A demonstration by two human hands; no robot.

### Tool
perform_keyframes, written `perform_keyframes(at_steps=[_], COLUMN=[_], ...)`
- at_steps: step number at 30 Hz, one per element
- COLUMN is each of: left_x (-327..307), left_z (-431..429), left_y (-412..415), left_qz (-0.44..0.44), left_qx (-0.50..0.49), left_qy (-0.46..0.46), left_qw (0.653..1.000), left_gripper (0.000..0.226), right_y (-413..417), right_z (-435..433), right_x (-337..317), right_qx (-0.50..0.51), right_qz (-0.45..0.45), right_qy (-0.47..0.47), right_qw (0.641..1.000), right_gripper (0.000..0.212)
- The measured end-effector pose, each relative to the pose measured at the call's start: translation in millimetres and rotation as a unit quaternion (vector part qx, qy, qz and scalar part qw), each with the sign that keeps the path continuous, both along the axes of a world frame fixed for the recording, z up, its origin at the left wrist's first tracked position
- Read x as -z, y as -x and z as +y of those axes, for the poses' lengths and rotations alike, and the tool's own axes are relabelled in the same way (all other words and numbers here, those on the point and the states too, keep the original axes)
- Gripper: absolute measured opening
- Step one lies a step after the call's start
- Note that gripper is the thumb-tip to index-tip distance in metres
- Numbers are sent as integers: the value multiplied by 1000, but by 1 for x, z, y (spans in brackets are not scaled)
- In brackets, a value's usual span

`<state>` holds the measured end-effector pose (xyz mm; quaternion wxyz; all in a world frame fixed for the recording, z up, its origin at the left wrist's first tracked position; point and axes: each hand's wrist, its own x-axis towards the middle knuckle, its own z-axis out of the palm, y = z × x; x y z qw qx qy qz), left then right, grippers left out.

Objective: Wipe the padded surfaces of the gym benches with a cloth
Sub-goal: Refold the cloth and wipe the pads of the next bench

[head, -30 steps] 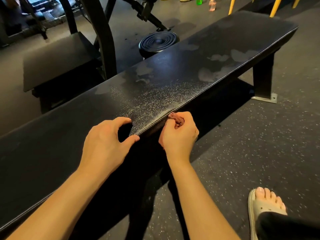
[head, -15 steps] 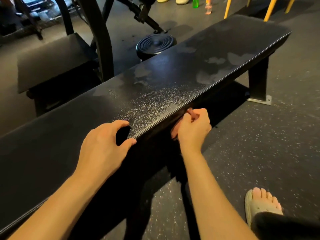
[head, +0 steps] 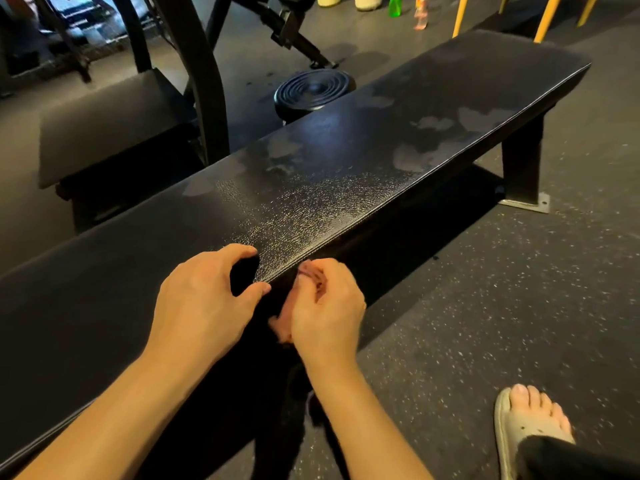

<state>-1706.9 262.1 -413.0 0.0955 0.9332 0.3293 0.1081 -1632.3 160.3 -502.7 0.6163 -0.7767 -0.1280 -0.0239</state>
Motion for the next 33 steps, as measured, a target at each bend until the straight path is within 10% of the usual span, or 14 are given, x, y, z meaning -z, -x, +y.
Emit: perform_keyframes(at_steps=[7, 12, 19, 25, 33], left_x=[-1, -3, 0, -2, 0], left_z=[-1, 1, 2, 0, 0], left_y=[4, -2, 2, -1, 1], left_qz=[2, 15, 3, 9, 3], left_qx=[5, 0, 4, -8, -7], left_qy=[11, 3, 6, 1, 15], left_qw=[1000, 1000, 1000, 1000, 1000], left_gripper=[48, 48, 48, 48, 48], right_y=[-65, -16, -79, 15, -65], right_z=[-16, 5, -15, 4, -11], right_x=[-3, -13, -10, 14, -1], right_qx=[125, 5, 173, -10, 146], right_qz=[74, -34, -7, -21, 28], right_qy=[-16, -35, -81, -101, -60], right_qw=[989, 999, 982, 995, 987], right_gripper=[14, 11, 8, 17, 13])
